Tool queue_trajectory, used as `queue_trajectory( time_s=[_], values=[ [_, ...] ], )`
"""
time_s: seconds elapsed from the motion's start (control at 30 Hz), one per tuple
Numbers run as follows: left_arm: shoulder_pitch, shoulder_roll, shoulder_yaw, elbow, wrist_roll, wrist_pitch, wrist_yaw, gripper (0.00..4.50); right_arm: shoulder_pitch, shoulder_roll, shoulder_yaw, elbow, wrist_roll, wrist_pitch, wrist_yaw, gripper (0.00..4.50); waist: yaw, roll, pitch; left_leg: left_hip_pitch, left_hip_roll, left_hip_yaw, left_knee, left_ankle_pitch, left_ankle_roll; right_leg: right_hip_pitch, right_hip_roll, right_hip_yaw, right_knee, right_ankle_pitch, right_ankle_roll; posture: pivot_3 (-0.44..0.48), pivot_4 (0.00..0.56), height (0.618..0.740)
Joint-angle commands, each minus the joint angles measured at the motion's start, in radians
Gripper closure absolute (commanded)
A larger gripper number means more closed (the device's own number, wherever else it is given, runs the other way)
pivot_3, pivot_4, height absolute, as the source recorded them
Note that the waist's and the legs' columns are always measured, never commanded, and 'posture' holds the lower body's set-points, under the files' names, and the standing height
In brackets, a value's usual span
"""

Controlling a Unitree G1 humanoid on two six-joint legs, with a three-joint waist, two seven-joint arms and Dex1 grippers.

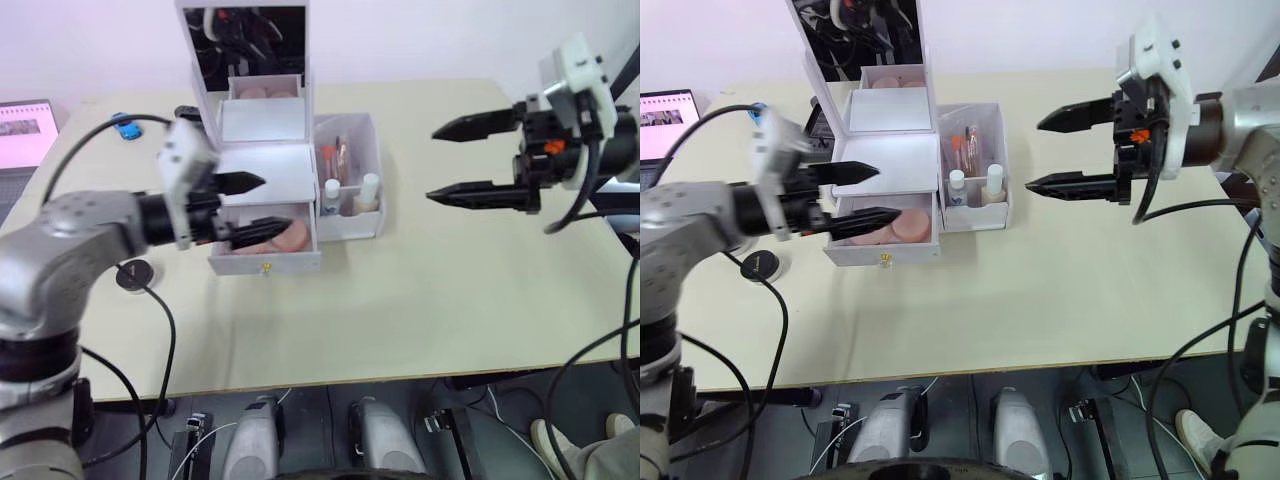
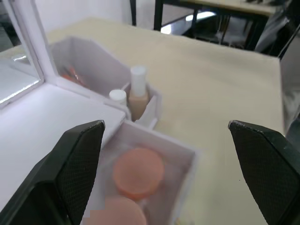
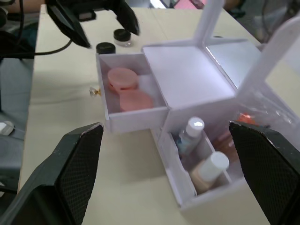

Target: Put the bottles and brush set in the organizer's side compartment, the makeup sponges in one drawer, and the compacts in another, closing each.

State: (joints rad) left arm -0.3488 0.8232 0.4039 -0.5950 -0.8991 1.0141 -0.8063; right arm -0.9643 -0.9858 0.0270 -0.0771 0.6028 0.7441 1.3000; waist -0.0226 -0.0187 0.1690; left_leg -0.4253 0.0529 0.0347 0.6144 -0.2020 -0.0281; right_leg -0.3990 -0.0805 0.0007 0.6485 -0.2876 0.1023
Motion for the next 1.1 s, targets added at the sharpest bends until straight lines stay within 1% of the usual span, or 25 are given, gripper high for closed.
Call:
queue_trajectory(
  time_s=[0.03,0.07,0.1,0.13,0.17,0.2,0.23,0.3,0.4,0.43,0.47,0.5,0.57,0.7,0.8,0.93,1.0,1.1],
  values=[
    [0.177,0.022,0.135,-0.140,-0.046,-0.011,-0.015,0.06,-0.073,0.041,0.029,0.063,-0.037,-0.065,0.042,0.00,0.005,0.000,0.000,0.000,0.000,0.000,0.000,0.000,0.000,0.000,0.000,0.000,0.000,0.000,0.000,0.000,0.150,0.740],
    [0.235,0.017,0.167,-0.167,-0.060,-0.014,-0.010,0.06,-0.089,0.054,0.040,0.084,-0.047,-0.079,0.053,0.00,0.005,0.000,0.000,0.000,0.000,0.000,0.001,0.000,0.000,0.001,0.000,0.000,0.000,0.000,0.000,0.000,0.150,0.740],
    [0.294,0.001,0.197,-0.189,-0.060,-0.027,0.007,0.28,-0.104,0.068,0.051,0.108,-0.058,-0.094,0.065,0.00,0.007,0.000,0.000,0.000,0.000,0.001,0.001,0.000,0.000,0.001,-0.001,0.000,0.000,0.000,0.000,0.000,0.150,0.740],
    [0.369,-0.013,0.225,-0.213,-0.051,-0.048,0.001,0.57,-0.118,0.079,0.060,0.130,-0.067,-0.102,0.080,0.00,0.014,0.000,0.000,0.000,0.000,0.001,0.001,0.000,0.000,0.001,-0.001,0.000,0.000,0.000,0.000,0.000,0.150,0.740],
    [0.417,-0.019,0.241,-0.226,-0.044,-0.065,-0.002,0.93,-0.131,0.087,0.067,0.149,-0.075,-0.109,0.091,0.00,0.015,-0.001,0.000,0.000,0.000,0.000,0.001,0.000,0.000,0.002,-0.001,-0.001,-0.001,0.000,-0.001,0.000,0.150,0.740],
    [0.470,-0.029,0.256,-0.243,-0.038,-0.082,-0.004,1.34,-0.140,0.092,0.072,0.163,-0.080,-0.112,0.103,0.00,0.015,-0.001,0.000,0.000,0.000,0.000,0.001,0.000,0.000,0.002,-0.001,-0.002,-0.002,-0.001,-0.002,0.000,0.150,0.740],
    [0.509,-0.043,0.268,-0.253,-0.038,-0.102,0.000,1.92,-0.147,0.096,0.076,0.173,-0.087,-0.118,0.114,0.00,0.019,-0.001,0.000,0.000,-0.001,0.000,0.001,0.000,-0.001,0.003,-0.002,-0.001,-0.002,-0.002,-0.005,0.000,0.150,0.740],
    [0.588,-0.102,0.282,-0.267,-0.035,-0.146,0.024,2.91,-0.151,0.099,0.077,0.186,-0.097,-0.127,0.131,0.00,0.021,0.000,0.000,0.000,-0.001,0.000,0.001,0.000,-0.001,0.003,-0.002,-0.002,-0.002,-0.002,-0.005,0.000,0.150,0.740],
    [0.741,-0.201,0.237,-0.295,0.058,-0.251,0.030,4.31,-0.141,0.084,0.079,0.185,-0.103,-0.128,0.166,0.00,0.010,0.000,0.000,0.000,-0.001,0.001,0.001,0.000,-0.001,0.003,-0.003,-0.001,-0.003,-0.002,-0.005,0.000,0.150,0.740],
    [0.762,-0.242,0.205,-0.294,0.086,-0.292,0.047,4.42,-0.132,0.076,0.079,0.173,-0.101,-0.121,0.179,0.00,0.010,0.000,0.000,0.000,-0.001,0.001,0.001,0.000,-0.001,0.003,-0.003,-0.001,-0.003,-0.002,-0.005,0.000,0.150,0.740],
    [0.761,-0.284,0.174,-0.285,0.095,-0.316,0.081,4.42,-0.123,0.070,0.076,0.159,-0.098,-0.115,0.184,0.00,0.010,0.001,-0.001,0.000,-0.001,0.001,0.000,0.000,-0.001,0.002,-0.003,-0.001,-0.003,-0.002,-0.005,0.000,0.150,0.740],
    [0.754,-0.306,0.131,-0.274,0.123,-0.343,0.097,4.42,-0.116,0.066,0.070,0.148,-0.095,-0.106,0.182,0.00,0.013,0.001,-0.001,0.000,-0.001,0.001,0.000,0.000,-0.001,0.002,-0.003,-0.001,-0.003,-0.002,-0.005,0.000,0.150,0.740],
    [0.720,-0.322,0.065,-0.247,0.172,-0.374,0.124,4.42,-0.106,0.057,0.059,0.132,-0.097,-0.094,0.172,0.00,0.017,0.001,-0.001,0.000,-0.001,-0.001,0.001,0.000,-0.001,0.003,-0.002,-0.002,-0.002,-0.002,-0.006,0.000,0.150,0.740],
    [0.642,-0.308,-0.043,-0.177,0.285,-0.445,0.155,4.42,-0.079,0.028,0.033,0.086,-0.092,-0.059,0.150,0.00,0.014,0.001,-0.001,0.001,-0.001,-0.001,0.002,0.000,-0.001,0.004,-0.002,-0.002,-0.002,-0.002,-0.006,0.000,0.150,0.740],
    [0.592,-0.294,-0.096,-0.119,0.353,-0.501,0.159,4.42,-0.054,-0.002,0.008,0.043,-0.083,-0.023,0.129,0.00,0.012,0.001,-0.001,0.000,-0.001,0.000,0.001,0.000,-0.001,0.003,-0.002,-0.001,-0.003,-0.002,-0.006,0.000,0.150,0.740],
    [0.492,-0.295,-0.168,-0.011,0.380,-0.548,0.138,4.42,-0.027,-0.029,-0.024,-0.006,-0.055,0.023,0.105,0.00,0.012,0.001,-0.001,0.000,-0.001,0.000,0.001,0.000,0.000,0.002,-0.001,-0.001,-0.002,-0.002,-0.005,0.000,0.150,0.740],
    [0.420,-0.302,-0.199,0.046,0.385,-0.563,0.134,4.42,-0.017,-0.038,-0.037,-0.031,-0.040,0.045,0.093,0.00,0.012,0.001,-0.001,0.001,-0.001,0.000,0.001,0.000,-0.001,0.002,-0.001,-0.001,-0.002,-0.002,-0.005,0.000,0.150,0.740],
    [0.330,-0.308,-0.218,0.110,0.386,-0.573,0.137,4.42,-0.008,-0.051,-0.059,-0.067,-0.013,0.079,0.078,0.00,0.014,0.001,-0.001,0.000,-0.001,0.000,0.001,0.000,0.000,0.003,-0.001,-0.001,-0.002,-0.002,-0.005,0.000,0.150,0.740]
  ],
)
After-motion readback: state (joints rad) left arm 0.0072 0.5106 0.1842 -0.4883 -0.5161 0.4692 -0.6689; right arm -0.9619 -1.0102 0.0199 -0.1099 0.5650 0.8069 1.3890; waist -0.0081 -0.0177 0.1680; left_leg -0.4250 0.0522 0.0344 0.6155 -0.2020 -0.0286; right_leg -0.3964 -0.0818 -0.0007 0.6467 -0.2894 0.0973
